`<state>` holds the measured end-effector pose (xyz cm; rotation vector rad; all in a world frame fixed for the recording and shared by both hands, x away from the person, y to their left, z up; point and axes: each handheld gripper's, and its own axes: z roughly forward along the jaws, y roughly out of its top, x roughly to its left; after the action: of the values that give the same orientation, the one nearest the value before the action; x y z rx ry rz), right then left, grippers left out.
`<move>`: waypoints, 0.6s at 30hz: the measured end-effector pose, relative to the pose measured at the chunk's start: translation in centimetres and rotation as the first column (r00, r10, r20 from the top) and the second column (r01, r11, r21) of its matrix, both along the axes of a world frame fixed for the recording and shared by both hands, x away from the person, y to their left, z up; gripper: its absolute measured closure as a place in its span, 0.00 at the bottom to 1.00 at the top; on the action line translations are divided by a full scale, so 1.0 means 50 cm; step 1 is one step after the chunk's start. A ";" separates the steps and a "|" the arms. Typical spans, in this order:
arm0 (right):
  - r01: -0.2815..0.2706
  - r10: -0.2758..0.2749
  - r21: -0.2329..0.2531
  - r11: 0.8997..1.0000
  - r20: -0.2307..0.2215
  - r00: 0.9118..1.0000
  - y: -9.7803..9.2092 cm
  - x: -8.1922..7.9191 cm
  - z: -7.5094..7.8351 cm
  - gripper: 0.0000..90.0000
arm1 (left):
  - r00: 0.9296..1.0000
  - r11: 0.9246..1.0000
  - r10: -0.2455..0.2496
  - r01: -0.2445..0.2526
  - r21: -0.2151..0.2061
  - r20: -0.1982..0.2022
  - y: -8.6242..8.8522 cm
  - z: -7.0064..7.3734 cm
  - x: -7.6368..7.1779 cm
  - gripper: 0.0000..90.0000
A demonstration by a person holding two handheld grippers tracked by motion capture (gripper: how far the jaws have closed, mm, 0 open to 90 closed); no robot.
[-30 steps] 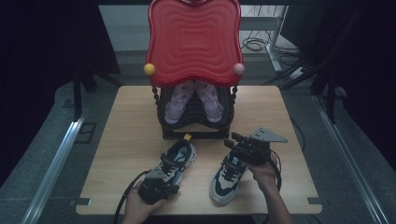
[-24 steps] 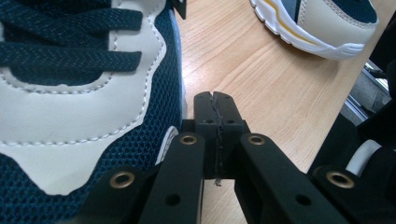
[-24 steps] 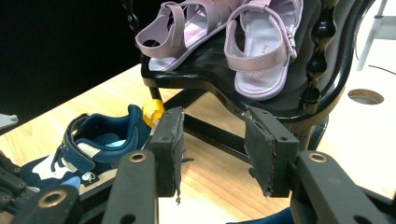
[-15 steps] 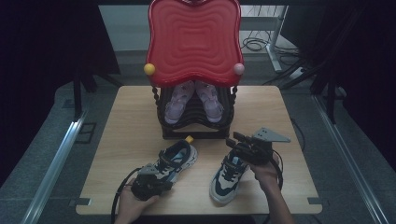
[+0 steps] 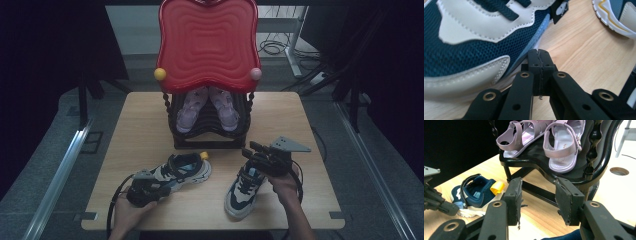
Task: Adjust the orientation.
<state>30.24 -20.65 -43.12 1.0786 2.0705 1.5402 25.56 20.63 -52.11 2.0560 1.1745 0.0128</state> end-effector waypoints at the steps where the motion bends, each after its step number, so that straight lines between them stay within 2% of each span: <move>1: 0.001 -0.001 0.002 1.000 0.001 1.000 0.000 0.000 0.000 0.64 | 1.000 1.000 0.005 -0.005 0.000 -0.002 0.004 0.000 0.003 1.00; 9: 0.002 -0.002 0.002 1.000 -0.003 1.000 -0.001 0.001 -0.001 0.64 | 0.998 0.998 0.058 -0.058 0.020 0.025 0.033 -0.003 0.021 1.00; 18: -0.003 0.003 -0.002 1.000 -0.008 1.000 0.000 0.005 -0.004 0.63 | 0.993 0.993 0.120 -0.120 -0.011 0.014 0.061 -0.011 0.050 1.00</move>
<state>30.48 -20.63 -43.30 1.0836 2.0789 1.5375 28.05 23.67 -52.64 1.9707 1.2850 0.0791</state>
